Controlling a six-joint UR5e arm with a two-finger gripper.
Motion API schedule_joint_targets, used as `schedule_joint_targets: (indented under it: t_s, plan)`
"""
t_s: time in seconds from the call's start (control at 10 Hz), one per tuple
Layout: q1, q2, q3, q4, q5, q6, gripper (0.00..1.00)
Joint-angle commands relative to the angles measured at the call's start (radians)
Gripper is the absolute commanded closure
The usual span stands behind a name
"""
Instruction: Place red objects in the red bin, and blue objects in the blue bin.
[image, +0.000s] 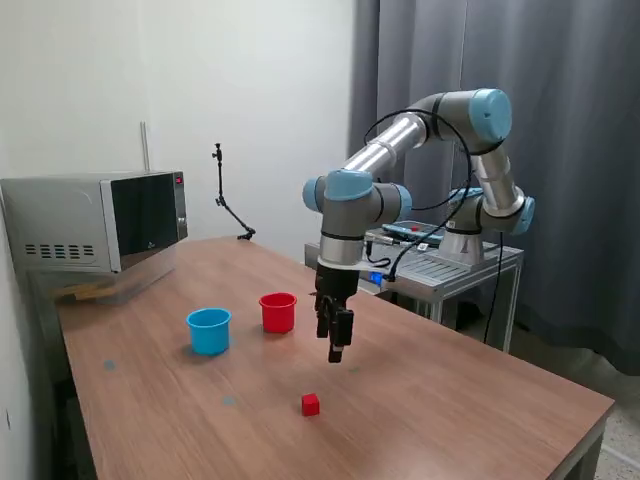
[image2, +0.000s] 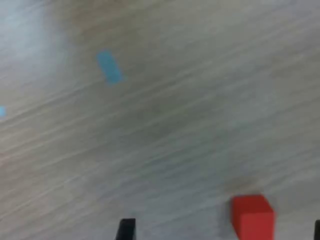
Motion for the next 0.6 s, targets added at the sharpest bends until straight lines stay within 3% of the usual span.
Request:
schedule_joint_targets:
  t_s: [0.0, 0.3, 0.4, 0.5]
  plan:
    - [0.023, 0.025, -0.042, -0.040, -0.006, 0.140, 0.00]
    - [0.033, 0.084, -0.100, -0.045, 0.005, 0.113, 0.00]
    - [0.042, 0.092, -0.118, -0.039, 0.008, 0.050, 0.00]
    - [0.045, 0.104, -0.111, -0.033, 0.048, -0.046, 0.00]
